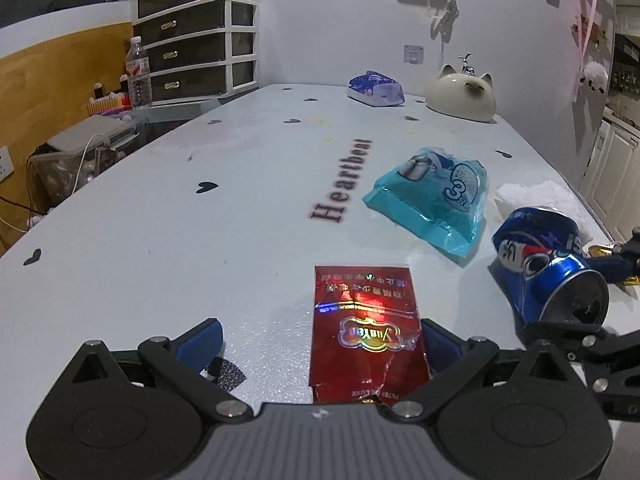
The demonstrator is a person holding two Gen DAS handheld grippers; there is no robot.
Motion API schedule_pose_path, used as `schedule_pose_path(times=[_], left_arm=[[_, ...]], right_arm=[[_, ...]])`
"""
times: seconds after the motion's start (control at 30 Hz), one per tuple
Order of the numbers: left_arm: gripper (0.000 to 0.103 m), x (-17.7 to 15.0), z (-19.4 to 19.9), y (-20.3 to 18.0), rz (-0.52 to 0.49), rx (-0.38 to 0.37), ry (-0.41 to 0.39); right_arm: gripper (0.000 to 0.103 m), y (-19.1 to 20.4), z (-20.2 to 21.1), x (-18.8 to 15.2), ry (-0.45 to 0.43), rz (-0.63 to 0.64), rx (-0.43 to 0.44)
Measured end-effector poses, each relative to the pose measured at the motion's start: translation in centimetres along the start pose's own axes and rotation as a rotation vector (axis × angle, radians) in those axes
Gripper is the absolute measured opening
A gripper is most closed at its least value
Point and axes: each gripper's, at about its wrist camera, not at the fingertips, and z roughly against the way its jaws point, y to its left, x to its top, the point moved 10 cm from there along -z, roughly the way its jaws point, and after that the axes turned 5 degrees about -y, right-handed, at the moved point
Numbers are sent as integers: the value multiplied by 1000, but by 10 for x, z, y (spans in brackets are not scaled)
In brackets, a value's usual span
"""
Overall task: Collect trash
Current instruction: 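Grasp the red snack packet with the left tool while the right tool grasps the crushed Pepsi can, then lift the red packet with the left tool while the right tool carries the can toward the bin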
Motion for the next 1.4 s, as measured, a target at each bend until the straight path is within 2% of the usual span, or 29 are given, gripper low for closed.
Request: schedule_pose_path(times=[0.27,0.5,0.6,0.7,0.73,0.77,1.0,1.4], left_arm=[[95,2,-5,-1,4,14,-8],[90,2,-3,-6,-12,15,-9],[84,2,-1,-9,-16,5,-13],[69,3,1,-9,-15,0,-21],[59,4,2,-9,-11,1,-25],[53,5,2,-8,-8,4,-27],[52,3,11,-6,32,-11,-24],[52,-10,72,-9,52,-10,-89]], right_arm=[[55,10,12,-5,-51,-79,6],[59,26,21,-10,-49,-138,104],[58,28,21,-11,-51,-136,79],[57,29,20,-10,-55,-136,55],[56,28,20,-10,-56,-138,45],[56,28,20,-10,-56,-139,36],[55,22,29,-11,-64,-181,-19],[54,28,71,-10,-130,-243,-42]])
